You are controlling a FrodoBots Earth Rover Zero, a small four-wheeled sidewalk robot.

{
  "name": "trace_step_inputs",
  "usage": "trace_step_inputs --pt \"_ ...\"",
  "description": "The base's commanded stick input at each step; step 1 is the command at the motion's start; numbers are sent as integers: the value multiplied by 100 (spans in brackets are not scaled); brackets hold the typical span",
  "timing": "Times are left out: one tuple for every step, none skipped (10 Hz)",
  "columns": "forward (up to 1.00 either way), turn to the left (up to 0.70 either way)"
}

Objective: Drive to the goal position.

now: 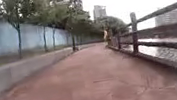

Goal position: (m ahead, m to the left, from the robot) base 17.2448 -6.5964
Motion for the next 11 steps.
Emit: trace_step_inputs --pt "100 0" --pt "100 0" --pt "100 0" --pt "100 -34" --pt "100 -40" --pt "100 -40" --pt "100 -5" --pt "100 0" --pt "100 0" --pt "100 0" --pt "100 0"
